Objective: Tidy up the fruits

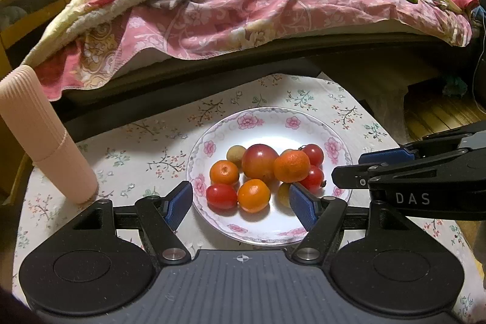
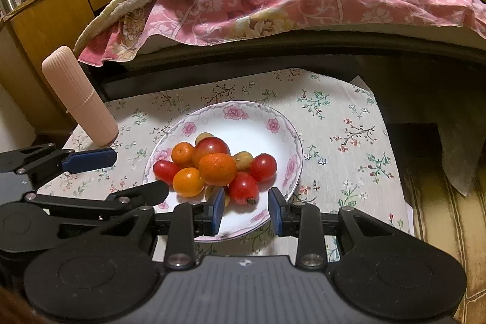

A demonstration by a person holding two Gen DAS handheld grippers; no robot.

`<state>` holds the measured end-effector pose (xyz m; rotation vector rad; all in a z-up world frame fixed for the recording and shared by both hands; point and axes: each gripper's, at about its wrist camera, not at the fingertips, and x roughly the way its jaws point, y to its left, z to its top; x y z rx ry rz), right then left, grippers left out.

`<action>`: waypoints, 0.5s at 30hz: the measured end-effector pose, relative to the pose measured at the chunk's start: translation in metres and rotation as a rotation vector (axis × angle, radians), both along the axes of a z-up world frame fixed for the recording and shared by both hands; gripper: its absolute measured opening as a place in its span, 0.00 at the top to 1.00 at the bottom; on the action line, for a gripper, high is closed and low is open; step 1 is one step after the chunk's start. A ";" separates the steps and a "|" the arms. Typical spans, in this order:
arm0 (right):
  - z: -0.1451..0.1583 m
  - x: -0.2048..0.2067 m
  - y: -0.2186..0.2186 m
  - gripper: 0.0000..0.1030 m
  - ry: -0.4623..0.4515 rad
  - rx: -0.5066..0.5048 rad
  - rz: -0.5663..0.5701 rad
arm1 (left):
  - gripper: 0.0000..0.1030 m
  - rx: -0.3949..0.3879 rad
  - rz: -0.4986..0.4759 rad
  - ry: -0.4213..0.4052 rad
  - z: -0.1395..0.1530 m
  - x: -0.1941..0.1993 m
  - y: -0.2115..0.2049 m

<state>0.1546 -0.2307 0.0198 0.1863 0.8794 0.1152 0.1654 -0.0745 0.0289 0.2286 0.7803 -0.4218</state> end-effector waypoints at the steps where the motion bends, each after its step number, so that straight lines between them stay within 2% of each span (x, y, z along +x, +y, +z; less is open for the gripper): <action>1: 0.001 -0.002 0.000 0.67 -0.001 -0.001 -0.002 | 0.25 0.000 0.001 -0.001 0.001 -0.001 0.000; 15: 0.004 -0.015 0.006 0.67 -0.009 -0.014 0.000 | 0.20 0.008 0.049 -0.008 0.006 -0.012 0.004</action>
